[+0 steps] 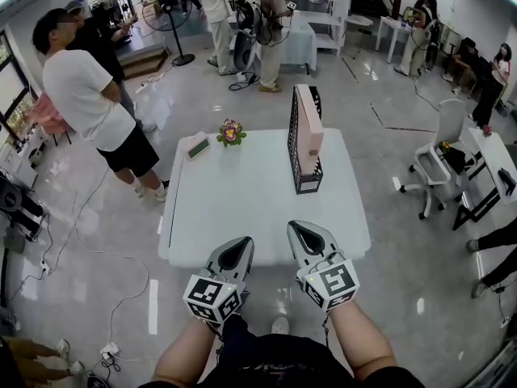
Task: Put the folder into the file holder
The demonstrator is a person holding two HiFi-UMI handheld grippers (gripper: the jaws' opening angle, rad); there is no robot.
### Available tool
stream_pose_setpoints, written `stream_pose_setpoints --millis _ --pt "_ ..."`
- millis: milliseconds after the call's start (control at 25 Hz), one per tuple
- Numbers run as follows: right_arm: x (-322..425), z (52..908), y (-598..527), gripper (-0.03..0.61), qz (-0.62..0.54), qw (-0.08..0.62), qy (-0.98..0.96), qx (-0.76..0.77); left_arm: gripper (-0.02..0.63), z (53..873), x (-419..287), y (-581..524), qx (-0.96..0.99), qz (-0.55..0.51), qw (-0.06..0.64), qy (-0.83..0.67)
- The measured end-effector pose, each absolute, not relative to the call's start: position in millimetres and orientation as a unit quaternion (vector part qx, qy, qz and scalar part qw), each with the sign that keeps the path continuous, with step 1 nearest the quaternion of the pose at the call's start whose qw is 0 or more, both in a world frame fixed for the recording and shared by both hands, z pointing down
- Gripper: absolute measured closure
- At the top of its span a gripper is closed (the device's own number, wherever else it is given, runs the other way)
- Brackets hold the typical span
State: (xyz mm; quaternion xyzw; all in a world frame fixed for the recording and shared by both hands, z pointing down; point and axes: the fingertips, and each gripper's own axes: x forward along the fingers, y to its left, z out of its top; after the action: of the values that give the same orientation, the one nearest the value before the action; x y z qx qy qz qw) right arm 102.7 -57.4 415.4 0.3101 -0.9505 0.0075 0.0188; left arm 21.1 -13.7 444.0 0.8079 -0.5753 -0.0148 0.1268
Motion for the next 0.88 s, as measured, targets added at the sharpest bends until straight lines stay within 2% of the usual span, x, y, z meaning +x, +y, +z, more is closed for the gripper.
stream_pose_setpoints --millis 880 --pt "84 411 -2 0.578 0.016 0.013 -0.961 0.276 0.611 424 7 42 0.791 -0.022 0.108 -0.602"
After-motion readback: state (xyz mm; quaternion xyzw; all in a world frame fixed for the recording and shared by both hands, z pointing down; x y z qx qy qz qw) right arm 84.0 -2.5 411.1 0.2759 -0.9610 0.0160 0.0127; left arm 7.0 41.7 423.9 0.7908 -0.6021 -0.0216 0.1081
